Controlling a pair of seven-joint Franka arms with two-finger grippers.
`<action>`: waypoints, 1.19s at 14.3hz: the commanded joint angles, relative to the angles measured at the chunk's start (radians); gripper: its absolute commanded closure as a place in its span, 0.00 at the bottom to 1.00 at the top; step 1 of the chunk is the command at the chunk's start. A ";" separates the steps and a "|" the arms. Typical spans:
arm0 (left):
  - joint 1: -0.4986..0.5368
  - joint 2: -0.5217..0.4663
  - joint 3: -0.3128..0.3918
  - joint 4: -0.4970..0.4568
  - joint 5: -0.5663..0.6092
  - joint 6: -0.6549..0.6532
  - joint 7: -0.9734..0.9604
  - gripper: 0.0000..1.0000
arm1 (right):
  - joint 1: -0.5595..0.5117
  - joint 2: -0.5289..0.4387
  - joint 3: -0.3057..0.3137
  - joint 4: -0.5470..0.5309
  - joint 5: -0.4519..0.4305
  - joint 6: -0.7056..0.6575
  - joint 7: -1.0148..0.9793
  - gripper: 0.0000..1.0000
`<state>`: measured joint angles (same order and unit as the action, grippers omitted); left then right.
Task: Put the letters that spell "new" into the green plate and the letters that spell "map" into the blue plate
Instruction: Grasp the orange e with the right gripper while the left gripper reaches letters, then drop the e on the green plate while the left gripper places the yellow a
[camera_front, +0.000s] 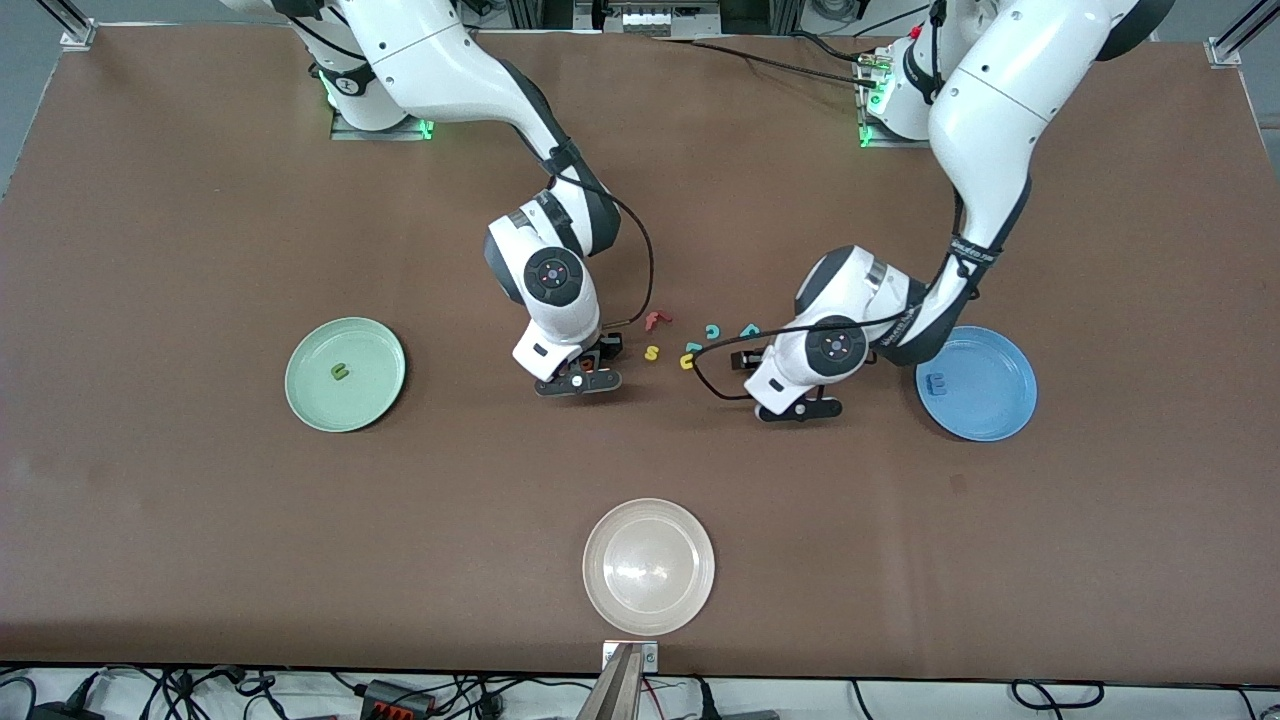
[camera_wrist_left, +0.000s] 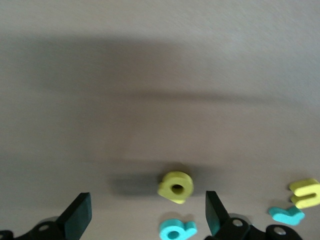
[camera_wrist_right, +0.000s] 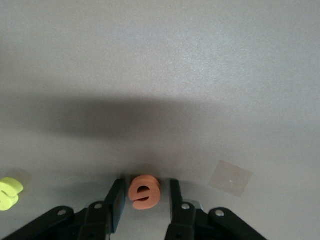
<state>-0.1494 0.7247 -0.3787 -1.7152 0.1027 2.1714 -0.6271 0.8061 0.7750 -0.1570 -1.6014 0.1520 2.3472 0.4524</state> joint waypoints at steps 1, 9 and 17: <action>-0.001 -0.005 0.000 -0.017 0.020 0.037 -0.006 0.05 | 0.005 0.023 -0.003 0.024 0.008 -0.002 0.014 0.56; -0.007 0.013 0.000 -0.015 0.020 0.068 0.033 0.50 | -0.005 0.000 -0.013 0.024 0.008 -0.014 0.006 0.94; 0.017 -0.004 0.003 -0.014 0.020 0.045 0.032 0.71 | -0.216 -0.175 -0.122 0.000 -0.034 -0.353 -0.088 0.95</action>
<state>-0.1505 0.7331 -0.3761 -1.7237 0.1040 2.2197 -0.6037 0.6115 0.6254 -0.2366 -1.5607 0.1407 2.0477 0.4074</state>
